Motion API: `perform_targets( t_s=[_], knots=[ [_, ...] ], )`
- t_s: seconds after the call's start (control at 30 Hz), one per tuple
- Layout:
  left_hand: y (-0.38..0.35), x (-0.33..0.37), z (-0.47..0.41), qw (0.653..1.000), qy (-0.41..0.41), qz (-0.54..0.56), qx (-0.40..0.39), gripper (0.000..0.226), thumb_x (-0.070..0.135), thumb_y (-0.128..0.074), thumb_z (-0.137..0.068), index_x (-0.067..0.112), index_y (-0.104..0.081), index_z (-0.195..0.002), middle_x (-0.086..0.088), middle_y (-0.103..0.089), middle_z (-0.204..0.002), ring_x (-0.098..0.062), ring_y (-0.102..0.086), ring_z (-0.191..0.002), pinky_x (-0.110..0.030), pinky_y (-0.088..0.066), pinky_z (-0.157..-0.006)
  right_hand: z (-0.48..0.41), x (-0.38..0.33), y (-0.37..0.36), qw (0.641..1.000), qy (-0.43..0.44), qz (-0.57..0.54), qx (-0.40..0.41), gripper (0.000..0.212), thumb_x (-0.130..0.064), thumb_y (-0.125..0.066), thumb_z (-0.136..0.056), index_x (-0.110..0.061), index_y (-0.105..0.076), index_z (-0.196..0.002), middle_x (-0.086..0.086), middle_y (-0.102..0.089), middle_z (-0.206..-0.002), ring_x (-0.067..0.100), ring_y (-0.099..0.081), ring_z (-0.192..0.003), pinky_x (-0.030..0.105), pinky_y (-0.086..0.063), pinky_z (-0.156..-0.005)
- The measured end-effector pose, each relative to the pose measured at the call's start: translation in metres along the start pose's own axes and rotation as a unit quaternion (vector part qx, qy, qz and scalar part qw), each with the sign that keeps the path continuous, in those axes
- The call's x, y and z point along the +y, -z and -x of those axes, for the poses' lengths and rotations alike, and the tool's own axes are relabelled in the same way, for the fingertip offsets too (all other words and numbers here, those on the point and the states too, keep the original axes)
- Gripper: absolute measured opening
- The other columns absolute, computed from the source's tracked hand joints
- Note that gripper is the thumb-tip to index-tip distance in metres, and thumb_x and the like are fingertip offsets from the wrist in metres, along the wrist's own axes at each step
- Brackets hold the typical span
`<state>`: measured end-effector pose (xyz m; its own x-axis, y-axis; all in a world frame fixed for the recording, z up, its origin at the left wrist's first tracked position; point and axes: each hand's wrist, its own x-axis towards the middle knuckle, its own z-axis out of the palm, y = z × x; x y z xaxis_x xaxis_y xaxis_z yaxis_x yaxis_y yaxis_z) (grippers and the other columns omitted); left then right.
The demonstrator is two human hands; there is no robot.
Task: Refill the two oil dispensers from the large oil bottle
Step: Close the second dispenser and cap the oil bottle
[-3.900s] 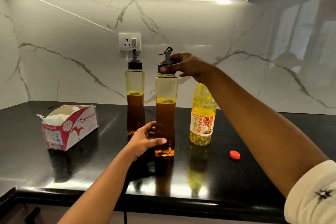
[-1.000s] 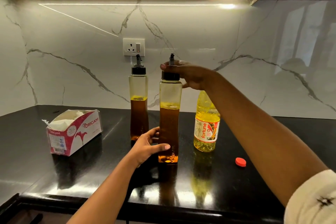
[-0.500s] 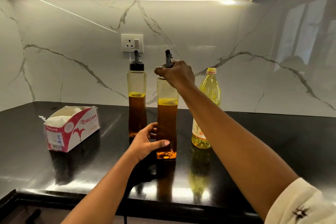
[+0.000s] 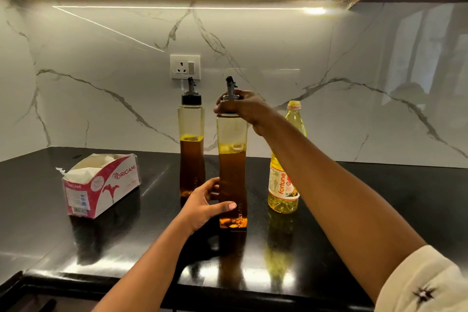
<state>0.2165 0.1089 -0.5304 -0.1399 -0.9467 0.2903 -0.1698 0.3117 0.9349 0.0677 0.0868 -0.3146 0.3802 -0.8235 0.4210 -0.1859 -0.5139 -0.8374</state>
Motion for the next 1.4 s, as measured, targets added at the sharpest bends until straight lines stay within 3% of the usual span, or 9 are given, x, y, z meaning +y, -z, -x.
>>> perform_targets(
  t_s=[0.07, 0.2, 0.33, 0.47, 0.67, 0.8, 0.93, 1.2, 1.4],
  knots=[
    [0.0, -0.001, 0.0, 1.0, -0.007, -0.008, 0.005, 0.085, 0.045, -0.09, -0.056, 0.023, -0.054, -0.129, -0.007, -0.065, -0.119, -0.02, -0.064, -0.111, -0.045, -0.051, -0.098, 0.0, 0.004, -0.006, 0.998, 0.012, 0.001, 0.066, 0.019, -0.021, -0.078, -0.072, -0.02, -0.062, -0.082, -0.006, -0.062, -0.08, 0.006, -0.059, -0.079, 0.012, -0.044, -0.064],
    [-0.001, -0.001, -0.002, 1.0, -0.012, -0.01, 0.008, 0.085, 0.045, -0.09, -0.054, 0.024, -0.054, -0.128, -0.007, -0.065, -0.119, -0.02, -0.065, -0.11, -0.044, -0.051, -0.098, 0.001, 0.008, -0.013, 0.988, 0.021, 0.042, 0.146, 0.021, -0.027, -0.078, -0.07, -0.02, -0.061, -0.081, -0.002, -0.063, -0.081, 0.016, -0.06, -0.085, 0.027, -0.047, -0.071],
    [-0.001, -0.002, 0.001, 1.0, 0.002, 0.007, 0.003, 0.096, 0.049, -0.092, -0.048, 0.025, -0.052, -0.132, -0.006, -0.065, -0.122, -0.02, -0.064, -0.113, -0.045, -0.05, -0.099, 0.01, 0.009, 0.0, 0.997, 0.016, 0.044, 0.069, 0.047, -0.039, -0.074, -0.076, -0.016, -0.055, -0.112, 0.007, -0.061, -0.11, 0.015, -0.055, -0.099, 0.025, -0.043, -0.078],
    [-0.002, 0.001, 0.002, 1.0, 0.006, 0.02, -0.001, 0.089, 0.05, -0.093, -0.043, 0.038, -0.053, -0.122, -0.001, -0.067, -0.118, -0.014, -0.065, -0.11, -0.041, -0.051, -0.098, 0.055, 0.059, 0.012, 0.991, -0.028, -0.127, -0.004, 0.075, -0.048, -0.061, -0.082, -0.025, -0.024, -0.144, 0.004, -0.033, -0.148, 0.017, -0.036, -0.128, 0.044, -0.034, -0.101],
    [-0.001, 0.0, 0.001, 0.999, -0.005, 0.039, 0.008, 0.082, 0.046, -0.093, -0.046, 0.04, -0.055, -0.118, 0.007, -0.07, -0.115, -0.014, -0.066, -0.109, -0.031, -0.055, -0.089, 0.117, 0.164, -0.012, 0.975, -0.173, -0.092, -0.108, 0.061, -0.013, -0.073, -0.079, -0.032, -0.043, -0.128, 0.003, -0.051, -0.134, 0.016, -0.052, -0.119, 0.035, -0.048, -0.096],
    [0.0, -0.007, -0.007, 0.999, -0.006, 0.039, 0.036, 0.075, 0.036, -0.089, -0.055, 0.042, -0.052, -0.12, 0.007, -0.069, -0.115, -0.011, -0.064, -0.111, -0.028, -0.054, -0.089, 0.107, 0.171, -0.018, 0.981, -0.161, -0.042, -0.103, 0.064, -0.021, -0.074, -0.079, -0.03, -0.041, -0.132, -0.006, -0.058, -0.119, 0.004, -0.055, -0.106, 0.016, -0.048, -0.079],
    [0.0, -0.012, -0.024, 0.997, 0.006, 0.041, 0.062, 0.09, 0.032, -0.084, -0.06, 0.029, -0.043, -0.14, 0.008, -0.065, -0.121, -0.006, -0.062, -0.112, -0.026, -0.053, -0.091, 0.085, 0.182, -0.022, 0.982, -0.161, -0.035, -0.088, 0.064, -0.021, -0.073, -0.08, -0.027, -0.039, -0.134, -0.009, -0.056, -0.113, 0.0, -0.054, -0.099, 0.013, -0.046, -0.073],
    [0.001, -0.019, -0.064, 0.994, 0.045, 0.035, 0.092, 0.085, 0.025, -0.078, -0.069, 0.027, -0.04, -0.144, 0.012, -0.063, -0.123, 0.003, -0.06, -0.106, -0.029, -0.05, -0.096, 0.044, 0.206, -0.029, 0.982, -0.177, -0.048, -0.04, 0.066, -0.014, -0.07, -0.083, -0.02, -0.034, -0.139, 0.0, -0.054, -0.124, 0.018, -0.051, -0.12, 0.03, -0.044, -0.096],
    [-0.005, -0.013, -0.058, 0.99, 0.076, -0.016, 0.116, 0.075, 0.0, -0.071, -0.082, 0.017, -0.037, -0.147, -0.005, -0.054, -0.139, -0.017, -0.052, -0.127, -0.038, -0.043, -0.107, 0.047, 0.2, -0.04, 0.976, -0.213, 0.039, -0.015, 0.086, -0.015, -0.069, -0.084, -0.017, -0.013, -0.15, 0.007, -0.036, -0.149, 0.02, -0.038, -0.133, 0.031, -0.034, -0.108]
  ],
)
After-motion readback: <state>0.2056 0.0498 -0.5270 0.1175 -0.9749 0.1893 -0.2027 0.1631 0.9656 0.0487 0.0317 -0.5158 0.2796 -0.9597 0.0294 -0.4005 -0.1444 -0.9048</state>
